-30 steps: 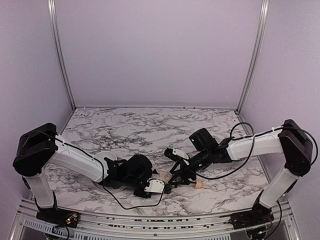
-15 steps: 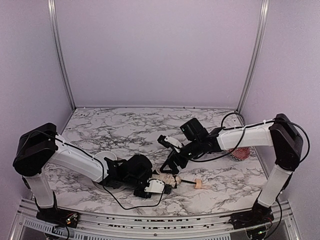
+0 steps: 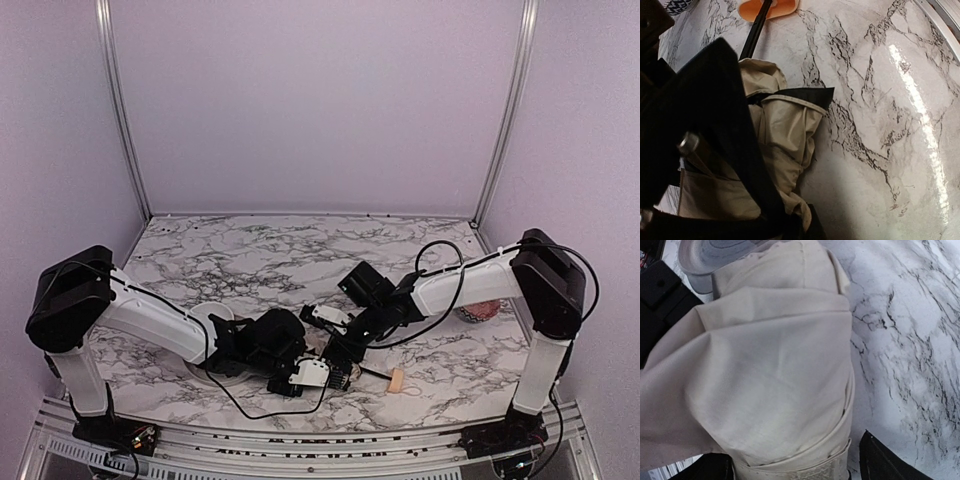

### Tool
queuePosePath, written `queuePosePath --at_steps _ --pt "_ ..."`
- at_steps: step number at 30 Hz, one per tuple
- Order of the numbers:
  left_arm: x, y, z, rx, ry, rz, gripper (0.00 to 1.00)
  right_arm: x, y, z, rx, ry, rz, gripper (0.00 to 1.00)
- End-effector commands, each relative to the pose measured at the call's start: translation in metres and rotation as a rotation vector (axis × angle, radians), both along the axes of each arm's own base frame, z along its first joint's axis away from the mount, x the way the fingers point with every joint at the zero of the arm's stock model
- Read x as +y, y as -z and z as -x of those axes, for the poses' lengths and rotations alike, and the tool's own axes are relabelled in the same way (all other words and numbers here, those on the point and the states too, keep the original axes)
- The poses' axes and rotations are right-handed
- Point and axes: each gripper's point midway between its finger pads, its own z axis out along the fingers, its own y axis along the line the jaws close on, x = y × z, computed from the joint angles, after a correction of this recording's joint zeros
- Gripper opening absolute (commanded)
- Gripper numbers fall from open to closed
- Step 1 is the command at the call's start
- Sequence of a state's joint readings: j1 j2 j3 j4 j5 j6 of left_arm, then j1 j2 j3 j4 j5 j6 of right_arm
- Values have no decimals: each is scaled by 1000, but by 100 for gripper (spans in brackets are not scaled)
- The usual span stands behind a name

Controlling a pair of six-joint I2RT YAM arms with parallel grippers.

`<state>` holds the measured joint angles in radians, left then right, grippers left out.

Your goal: Put away the umbrella

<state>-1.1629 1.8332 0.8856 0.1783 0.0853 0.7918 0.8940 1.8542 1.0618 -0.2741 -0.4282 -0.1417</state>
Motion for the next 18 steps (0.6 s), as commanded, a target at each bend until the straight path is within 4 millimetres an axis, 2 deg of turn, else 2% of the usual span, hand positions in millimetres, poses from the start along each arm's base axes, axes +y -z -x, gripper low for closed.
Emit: queuePosePath --at_steps 1,6,7,9,11,15,18 --pt "38 37 17 92 -4 -179 0 -16 22 0 -10 20 120 76" --pt "41 32 11 63 -34 -181 0 -24 28 0 -12 32 161 42" --pt "40 29 8 52 -51 -173 5 -23 26 0 -15 33 155 37" --pt "39 21 1 21 -86 -142 32 -21 22 -1 -21 30 137 27" --pt "37 8 -1 8 -103 -91 50 -19 17 -3 -31 32 121 21" --pt "32 -35 9 46 -107 53 61 -18 2 -13 -61 51 84 10" --pt "25 -76 22 79 -58 196 68 -20 -18 -27 -107 77 36 3"
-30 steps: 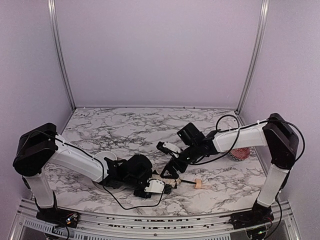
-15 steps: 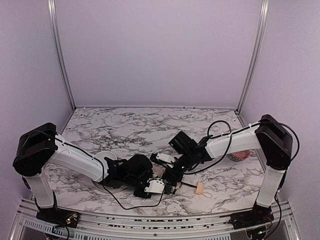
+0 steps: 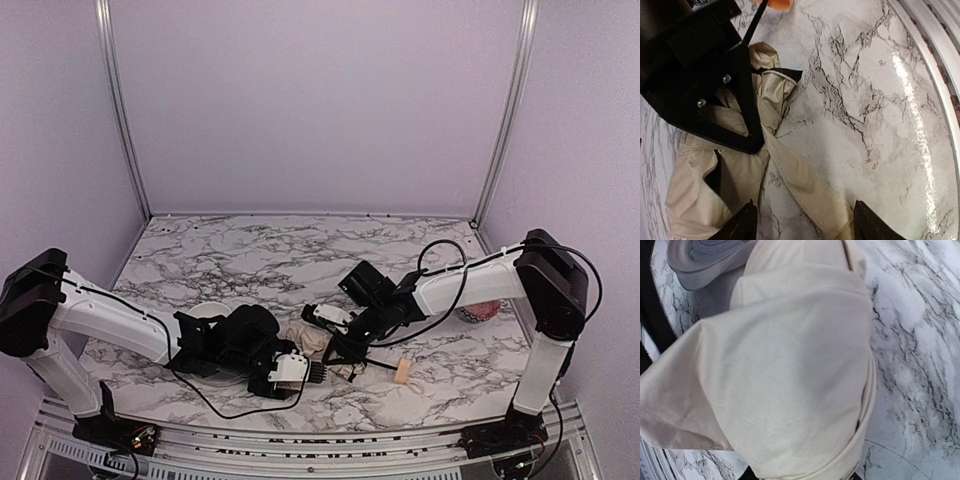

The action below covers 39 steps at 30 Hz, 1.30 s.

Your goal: Put away the umbrella

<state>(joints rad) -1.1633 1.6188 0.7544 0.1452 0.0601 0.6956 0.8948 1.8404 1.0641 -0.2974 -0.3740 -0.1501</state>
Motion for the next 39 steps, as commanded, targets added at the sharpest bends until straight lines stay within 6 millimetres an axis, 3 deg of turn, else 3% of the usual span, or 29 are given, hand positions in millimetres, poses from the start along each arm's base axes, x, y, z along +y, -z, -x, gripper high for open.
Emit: queuePosePath --at_steps 1,5,11,13,15,17,21,24,29,39 --pt "-8 -54 17 59 46 174 69 -14 -26 -27 -98 66 -13 0" --pt "0 -75 24 110 54 259 68 -12 -64 -40 -229 63 -75 0" --pt "1 -93 -15 275 -125 408 31 -9 -139 -38 -414 6 -249 0" --pt "-3 -104 -30 311 -182 497 29 -9 -161 -30 -461 -35 -321 0" --pt "-4 -117 -41 327 -222 598 33 -8 -181 -20 -506 -80 -393 0" --pt "-4 -132 -49 323 -259 702 48 -7 -196 -12 -532 -120 -443 0" --pt "-11 -155 -34 380 -144 865 67 2 -224 7 -547 -204 -526 0" --pt "-22 -161 -17 472 -22 903 73 10 -242 20 -576 -255 -572 0" --pt "-36 -153 3 613 111 880 75 13 -258 26 -608 -278 -602 0" --pt "-43 -117 1 639 80 823 70 11 -298 38 -655 -311 -704 0"
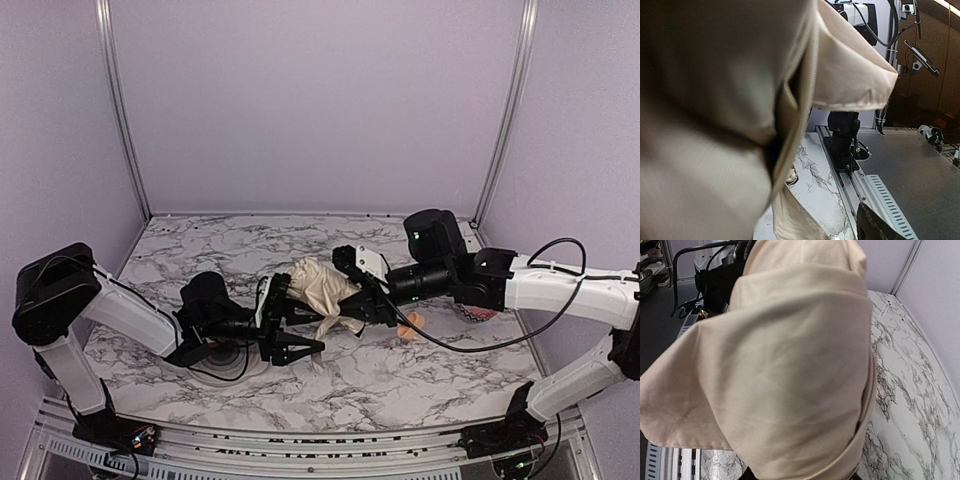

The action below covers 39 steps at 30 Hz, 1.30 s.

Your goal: Put away the umbrella

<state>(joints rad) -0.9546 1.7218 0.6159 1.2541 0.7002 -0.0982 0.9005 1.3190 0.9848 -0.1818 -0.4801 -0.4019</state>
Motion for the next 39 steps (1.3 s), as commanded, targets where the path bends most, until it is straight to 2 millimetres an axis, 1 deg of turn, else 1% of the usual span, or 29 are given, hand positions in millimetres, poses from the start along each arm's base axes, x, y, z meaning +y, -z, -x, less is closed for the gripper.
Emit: queuePosePath --at_steps 1,4,5,7,9,10,11,12,14,15,18,20,21,22,23,24,25,27,29,31,34,35,36,39 --pt "-4 25 7 62 34 -55 68 11 -102 14 -173 -88 -254 0" --pt "-1 17 10 54 43 -13 58 8 -109 17 -188 -89 -271 0" --pt "-1 16 10 52 44 -9 57 7 -111 17 -192 -87 -274 0" --pt "0 17 9 49 33 -9 58 4 -117 15 -205 -73 -283 0" --pt "2 14 9 40 21 6 62 0 -124 14 -214 -69 -299 0" --pt "3 11 10 35 26 16 62 -2 -128 16 -220 -73 -311 0" --pt "3 8 11 33 32 21 59 -4 -128 17 -225 -76 -316 0" --pt "2 5 11 31 41 28 53 -5 -130 19 -231 -81 -323 0" --pt "1 1 13 21 52 37 35 -5 -129 20 -229 -87 -324 0" --pt "1 -2 13 15 58 44 30 -5 -128 20 -227 -86 -320 0" --pt "2 -9 20 -3 89 60 21 -7 -127 20 -227 -80 -312 0" --pt "4 -11 23 -16 103 65 9 -9 -127 20 -232 -75 -307 0" --pt "6 -10 24 -22 106 64 8 -10 -126 19 -236 -73 -304 0" --pt "7 -9 25 -27 107 61 14 -11 -126 19 -238 -72 -300 0" --pt "9 -6 27 -33 108 54 28 -11 -126 19 -241 -72 -296 0" --pt "11 -3 28 -39 106 47 45 -12 -125 18 -240 -70 -290 0" --pt "12 0 28 -45 102 38 57 -12 -125 18 -240 -69 -288 0" --pt "15 2 29 -55 91 31 67 -12 -124 19 -236 -75 -285 0" --pt "15 -1 27 -58 84 38 71 -11 -125 19 -236 -82 -285 0" --pt "11 -11 27 -61 94 58 74 -10 -124 18 -235 -84 -284 0" --pt "6 -19 31 -48 137 74 74 -10 -125 17 -239 -83 -286 0" --pt "5 -21 33 -47 144 79 70 -10 -125 16 -241 -79 -286 0" --pt "5 -22 34 -49 152 84 62 -10 -124 16 -240 -76 -282 0" --pt "4 -23 36 -49 158 86 31 -11 -123 14 -236 -72 -278 0"
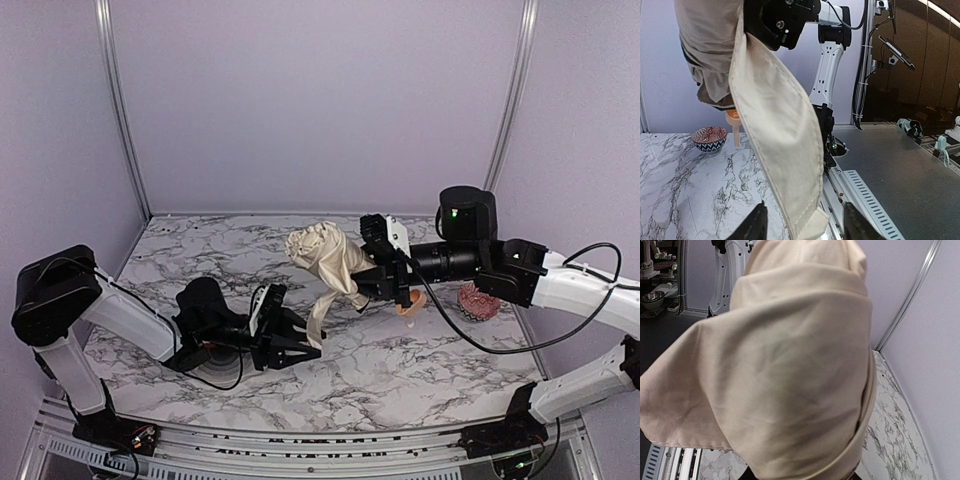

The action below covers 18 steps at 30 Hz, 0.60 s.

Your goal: Put away the umbrella

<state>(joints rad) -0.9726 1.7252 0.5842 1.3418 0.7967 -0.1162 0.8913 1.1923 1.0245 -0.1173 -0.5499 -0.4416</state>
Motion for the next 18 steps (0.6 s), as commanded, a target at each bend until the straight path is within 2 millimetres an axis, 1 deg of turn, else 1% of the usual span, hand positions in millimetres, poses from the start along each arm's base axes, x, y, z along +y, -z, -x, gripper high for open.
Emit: queuePosePath --at_steps 1,2,3,5,6,9,12,14,16,18 --pt "-1 -19 9 -26 43 50 21 -3 -42 -1 -74 -2 -89 0" --pt "-1 -18 9 -24 42 49 8 -3 -41 -1 -72 -3 -89 0" --pt "-1 -17 7 -22 33 46 0 -3 -41 -1 -70 -5 -89 0" --pt "-2 -6 0 -25 -12 15 0 -3 -43 0 -70 -11 -89 0" --pt "-1 7 -8 -35 -51 -20 0 -3 -43 2 -68 -20 -85 0" --pt "4 42 -40 -69 -190 -139 0 -3 -40 13 -78 -83 -60 0" --pt "15 68 -76 -152 -307 -260 0 -3 -31 36 -85 -191 -23 0" --pt "21 78 -99 -220 -386 -336 0 -4 -22 56 -81 -272 4 0" --pt "27 79 -119 -291 -444 -385 0 -3 -11 72 -65 -339 28 0" --pt "32 79 -139 -365 -507 -435 0 0 1 84 -37 -385 66 0"
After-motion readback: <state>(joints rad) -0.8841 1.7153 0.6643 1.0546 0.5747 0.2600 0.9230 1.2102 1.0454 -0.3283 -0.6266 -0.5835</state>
